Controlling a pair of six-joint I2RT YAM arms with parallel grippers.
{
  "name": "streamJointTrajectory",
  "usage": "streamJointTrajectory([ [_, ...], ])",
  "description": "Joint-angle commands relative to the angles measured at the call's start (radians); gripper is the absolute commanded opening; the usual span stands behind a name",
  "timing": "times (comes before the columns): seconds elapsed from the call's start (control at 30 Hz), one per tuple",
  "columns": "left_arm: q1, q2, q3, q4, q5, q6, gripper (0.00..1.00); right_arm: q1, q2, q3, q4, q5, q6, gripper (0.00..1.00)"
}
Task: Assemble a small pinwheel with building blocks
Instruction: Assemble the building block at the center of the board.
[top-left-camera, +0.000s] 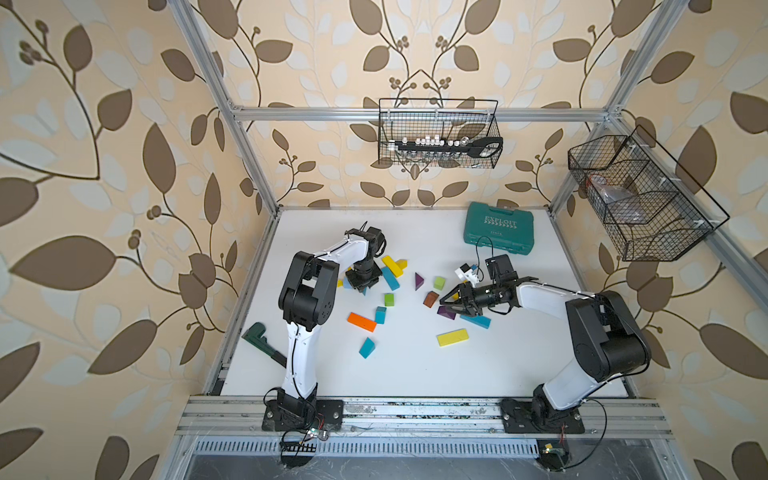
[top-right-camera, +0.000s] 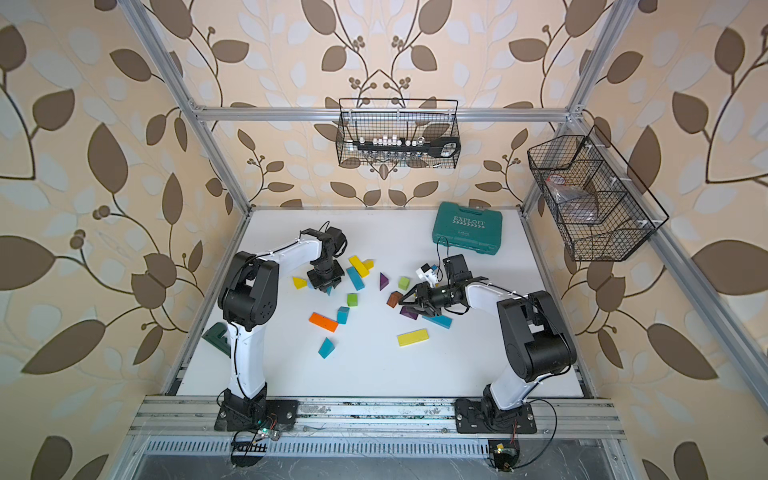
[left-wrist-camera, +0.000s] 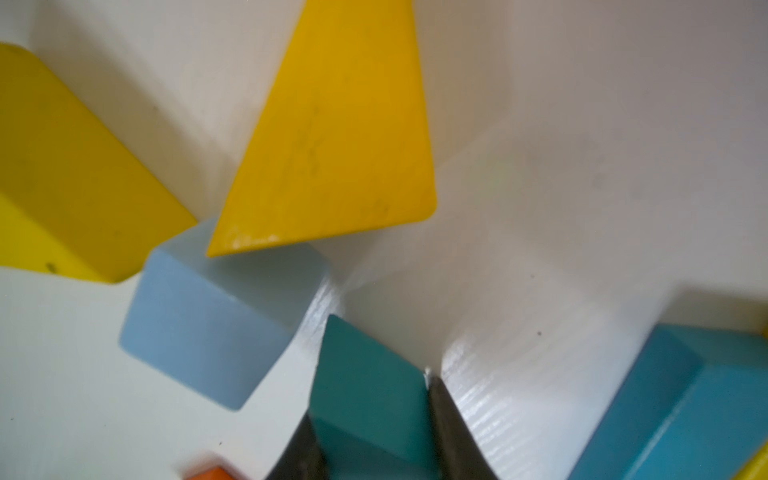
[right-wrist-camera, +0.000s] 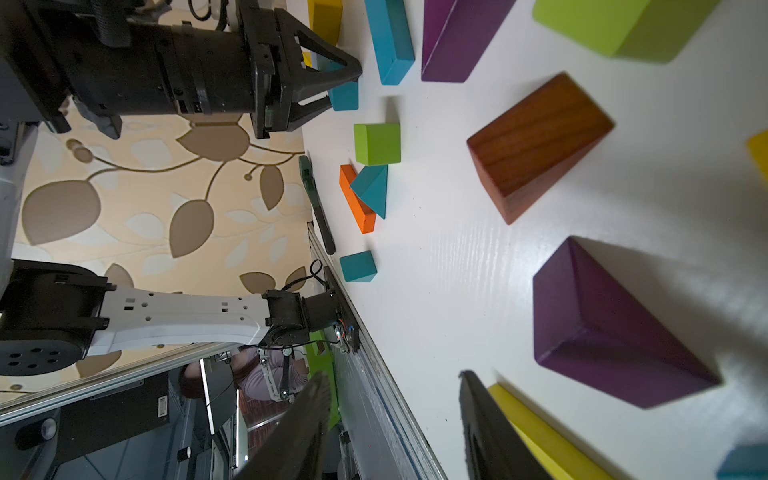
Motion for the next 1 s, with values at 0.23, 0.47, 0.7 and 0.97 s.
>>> streamJointTrajectory([
  [0.23,0.009,-0.029,-0.012,-0.01,0.004,-0.03,0.52,0.006,-0.024,-0.014,0.007,-0.021,-0.003,0.51],
  [0.47,0.004,-0.082,-0.023,-0.021,-0.006,-0.023,0.51,0.011,-0.028,-0.017,0.008,-0.022,-0.002,0.51],
  [0.7,0.0,-0.163,-0.042,-0.052,-0.051,-0.01,0.55,0.017,-0.03,-0.017,0.014,-0.025,0.004,0.51],
  [0.97,-0.001,-0.262,-0.091,-0.067,-0.055,0.019,0.61,0.02,-0.058,-0.015,-0.01,-0.018,-0.001,0.51],
])
